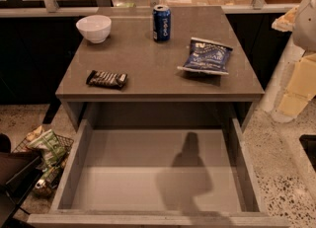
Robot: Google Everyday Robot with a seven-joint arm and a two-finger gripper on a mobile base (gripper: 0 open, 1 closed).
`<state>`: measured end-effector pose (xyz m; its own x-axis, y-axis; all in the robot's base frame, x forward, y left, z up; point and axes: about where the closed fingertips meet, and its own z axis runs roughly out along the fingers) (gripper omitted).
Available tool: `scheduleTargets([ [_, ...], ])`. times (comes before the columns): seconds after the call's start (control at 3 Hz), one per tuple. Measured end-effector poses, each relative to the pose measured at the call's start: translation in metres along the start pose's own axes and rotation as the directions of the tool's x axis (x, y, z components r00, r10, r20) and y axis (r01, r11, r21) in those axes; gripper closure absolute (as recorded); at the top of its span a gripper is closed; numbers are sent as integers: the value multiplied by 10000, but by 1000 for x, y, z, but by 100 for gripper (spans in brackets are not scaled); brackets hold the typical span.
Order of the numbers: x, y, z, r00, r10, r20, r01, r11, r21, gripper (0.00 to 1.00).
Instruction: Close top drawer
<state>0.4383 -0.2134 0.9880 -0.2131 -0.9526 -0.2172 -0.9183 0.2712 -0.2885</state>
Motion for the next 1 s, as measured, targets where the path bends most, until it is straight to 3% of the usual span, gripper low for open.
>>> scheduleTargets([
  [0.33,0,0,0,10000,0,1,0,10000,2,0],
  [0.67,6,16,14,9998,-71,-195,71,10000,-8,0],
  [1.0,12,54,36,9993,-313,-188,321,9986,426,0],
])
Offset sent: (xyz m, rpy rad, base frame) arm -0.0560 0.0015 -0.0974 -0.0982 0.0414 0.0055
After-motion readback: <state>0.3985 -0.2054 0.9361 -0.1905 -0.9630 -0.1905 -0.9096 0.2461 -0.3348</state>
